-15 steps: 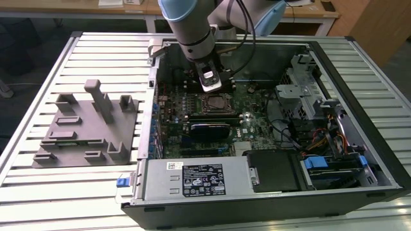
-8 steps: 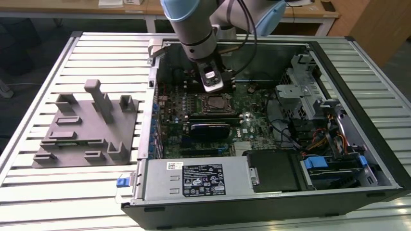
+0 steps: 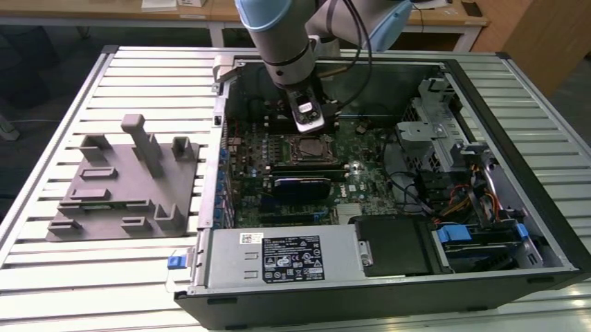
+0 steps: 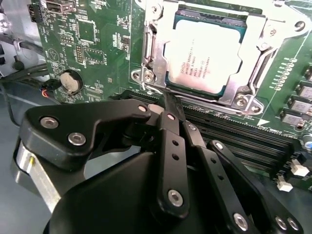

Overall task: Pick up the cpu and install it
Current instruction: 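Install the first cpu locking lever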

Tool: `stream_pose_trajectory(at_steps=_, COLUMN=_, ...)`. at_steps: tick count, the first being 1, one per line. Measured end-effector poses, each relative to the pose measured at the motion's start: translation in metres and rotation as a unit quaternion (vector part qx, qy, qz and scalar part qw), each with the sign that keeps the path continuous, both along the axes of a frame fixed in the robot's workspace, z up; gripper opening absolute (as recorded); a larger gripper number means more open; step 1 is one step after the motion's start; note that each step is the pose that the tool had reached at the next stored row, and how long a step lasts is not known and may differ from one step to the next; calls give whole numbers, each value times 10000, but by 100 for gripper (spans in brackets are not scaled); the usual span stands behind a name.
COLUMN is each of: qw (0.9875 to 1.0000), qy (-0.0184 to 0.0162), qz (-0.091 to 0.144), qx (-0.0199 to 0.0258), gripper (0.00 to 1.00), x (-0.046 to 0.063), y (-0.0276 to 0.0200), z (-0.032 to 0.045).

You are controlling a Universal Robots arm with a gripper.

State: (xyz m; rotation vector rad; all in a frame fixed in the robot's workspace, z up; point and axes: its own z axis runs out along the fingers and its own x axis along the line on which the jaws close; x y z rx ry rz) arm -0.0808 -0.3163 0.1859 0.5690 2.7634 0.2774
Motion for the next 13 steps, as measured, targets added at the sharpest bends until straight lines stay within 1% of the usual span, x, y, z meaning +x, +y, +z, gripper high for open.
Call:
stream_pose_trajectory(at_steps=7, qw=10000, qy=0, qz=-13, qx=0, gripper=11, x=17, y=-4, z=0)
stream_pose_trajectory(at_steps=13, qw=10000, qy=0, qz=-12, qx=0, gripper=11, x=17, y=-26, z=0)
